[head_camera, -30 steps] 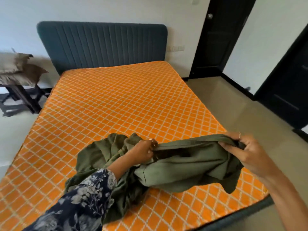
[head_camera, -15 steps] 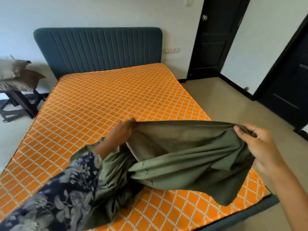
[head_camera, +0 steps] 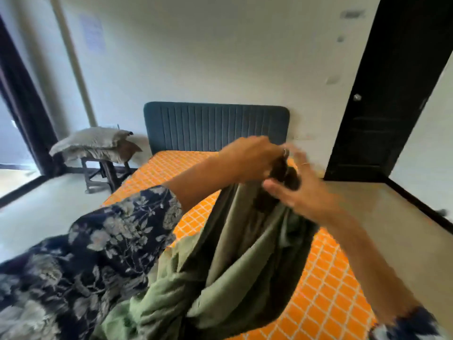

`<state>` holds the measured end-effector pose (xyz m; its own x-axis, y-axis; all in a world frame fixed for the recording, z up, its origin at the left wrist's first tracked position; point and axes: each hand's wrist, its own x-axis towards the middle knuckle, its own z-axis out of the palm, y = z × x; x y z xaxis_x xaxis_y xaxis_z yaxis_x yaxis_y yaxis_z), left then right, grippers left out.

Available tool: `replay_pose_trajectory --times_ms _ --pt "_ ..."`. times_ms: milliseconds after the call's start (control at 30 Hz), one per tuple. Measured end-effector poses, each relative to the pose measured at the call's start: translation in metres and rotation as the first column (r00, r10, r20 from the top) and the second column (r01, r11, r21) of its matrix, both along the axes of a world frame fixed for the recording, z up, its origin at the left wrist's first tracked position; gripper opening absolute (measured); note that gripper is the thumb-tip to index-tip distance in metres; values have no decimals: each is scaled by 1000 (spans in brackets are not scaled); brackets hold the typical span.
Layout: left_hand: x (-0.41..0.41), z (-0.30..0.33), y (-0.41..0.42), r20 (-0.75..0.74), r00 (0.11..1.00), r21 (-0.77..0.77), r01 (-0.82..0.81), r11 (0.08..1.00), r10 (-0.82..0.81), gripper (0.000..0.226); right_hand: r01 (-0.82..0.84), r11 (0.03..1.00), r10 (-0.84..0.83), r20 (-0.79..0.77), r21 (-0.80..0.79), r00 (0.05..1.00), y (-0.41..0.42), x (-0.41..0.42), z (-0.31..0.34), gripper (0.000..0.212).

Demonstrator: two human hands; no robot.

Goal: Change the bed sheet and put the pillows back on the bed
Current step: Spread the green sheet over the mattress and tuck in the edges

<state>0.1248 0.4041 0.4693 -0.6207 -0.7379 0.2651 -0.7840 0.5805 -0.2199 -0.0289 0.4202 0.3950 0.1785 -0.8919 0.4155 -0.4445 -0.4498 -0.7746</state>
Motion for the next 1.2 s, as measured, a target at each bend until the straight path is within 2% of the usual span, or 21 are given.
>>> replay_pose_trajectory --times_ms 33,67,133,167,233,300,400,467,533,667,800,833,867,900,967,1033,1100,1167,1200 --pt "-3 -10 2 8 1000 36 -20 999 20 29 -36 999 37 -58 29 998 -4 6 -12 69" --pt "-2 -19 2 -25 1000 70 -13 997 15 27 -44 999 46 -108 26 993 -9 9 -22 57" --pt "8 -34 2 -216 976 173 70 982 -32 21 -22 1000 22 -200 4 980 -18 5 -33 19" --pt "14 -41 0 -329 943 234 125 964 -43 19 -51 999 54 -215 19 975 -20 0 -37 11" --pt "22 -59 0 -475 880 356 187 916 4 28 -93 995 97 -182 28 979 -19 -11 -44 21" --pt "26 -91 -2 -504 861 435 181 882 71 37 -85 995 88 -54 44 995 -16 -22 -46 27" --pt "34 -161 -9 -530 845 400 169 901 77 34 -74 987 55 137 139 989 -8 -38 -46 23" --pt "39 -206 -13 -508 851 398 97 912 131 31 -96 982 71 153 161 986 0 -49 -45 24" --pt "40 -238 -16 -417 876 435 -42 900 243 25 -115 978 86 167 175 982 10 -58 -44 24" --pt "37 -278 -23 -218 879 544 -251 801 423 33 -120 976 73 246 180 966 32 -72 -41 19" --pt "50 -300 -31 -129 833 631 -350 693 538 33 -19 990 -45 444 139 895 55 -88 -31 24" --pt "56 -303 -31 -126 829 636 -354 686 545 33 6 992 -69 492 129 868 60 -94 -26 17" --pt "61 -302 -32 -145 822 643 -345 684 551 34 23 992 -85 530 122 844 64 -99 -23 7" --pt "65 -295 -34 -197 808 644 -320 695 555 35 53 992 -109 551 116 828 67 -105 -20 8" --pt "71 -254 -45 -377 742 597 -262 758 554 34 150 978 -206 546 146 812 67 -117 -18 23" --pt "77 -186 -65 -561 677 448 -235 862 476 36 259 946 -324 548 196 771 62 -128 -20 37" --pt "80 -107 -75 -630 708 227 -227 947 320 51 349 896 -443 578 274 685 50 -140 -25 30" --pt "81 -44 -71 -608 767 64 -207 976 203 51 446 827 -560 568 342 603 36 -143 -29 10" --pt "78 -24 -67 -567 807 29 -180 983 165 46 486 805 -589 552 339 591 28 -139 -29 9"
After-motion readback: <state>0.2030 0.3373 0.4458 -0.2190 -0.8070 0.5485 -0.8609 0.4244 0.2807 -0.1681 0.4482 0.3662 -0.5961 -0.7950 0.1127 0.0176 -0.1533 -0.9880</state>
